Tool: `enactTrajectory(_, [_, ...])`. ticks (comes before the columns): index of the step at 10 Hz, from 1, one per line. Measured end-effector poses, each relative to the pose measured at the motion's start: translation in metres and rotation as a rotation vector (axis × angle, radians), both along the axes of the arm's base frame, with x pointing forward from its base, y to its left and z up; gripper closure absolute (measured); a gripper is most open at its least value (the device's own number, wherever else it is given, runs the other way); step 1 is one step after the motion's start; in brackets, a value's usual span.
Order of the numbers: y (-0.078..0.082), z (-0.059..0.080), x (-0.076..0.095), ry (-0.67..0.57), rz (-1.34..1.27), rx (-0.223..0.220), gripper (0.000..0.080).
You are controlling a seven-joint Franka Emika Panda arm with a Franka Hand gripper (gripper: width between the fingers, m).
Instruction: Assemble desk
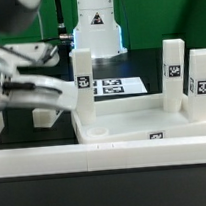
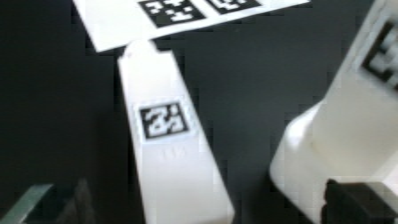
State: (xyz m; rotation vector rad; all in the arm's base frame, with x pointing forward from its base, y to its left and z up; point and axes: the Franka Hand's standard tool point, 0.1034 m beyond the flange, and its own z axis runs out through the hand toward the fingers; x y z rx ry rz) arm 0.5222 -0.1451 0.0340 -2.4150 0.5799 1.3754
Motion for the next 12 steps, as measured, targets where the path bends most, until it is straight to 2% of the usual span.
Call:
enactTrajectory(2, [0.014,0.007,-0.017,0.035,0.004,0.025,0.0151])
enactTrajectory(3, [0.014,0.006,-0.02,0.041,-0.002,0.022,0.0151])
enactTrajectory(7, [0.012,-0.005,-0.016,0.013,0.001,0.004,0.0151])
enactTrajectory(10, [0.006,-0.021,-0.019,-0.003,0.0,-0.029,0.0151])
enactTrajectory(12, [0.007,-0.022,-0.017,-0.005,-0.001,-0.037,0.0151])
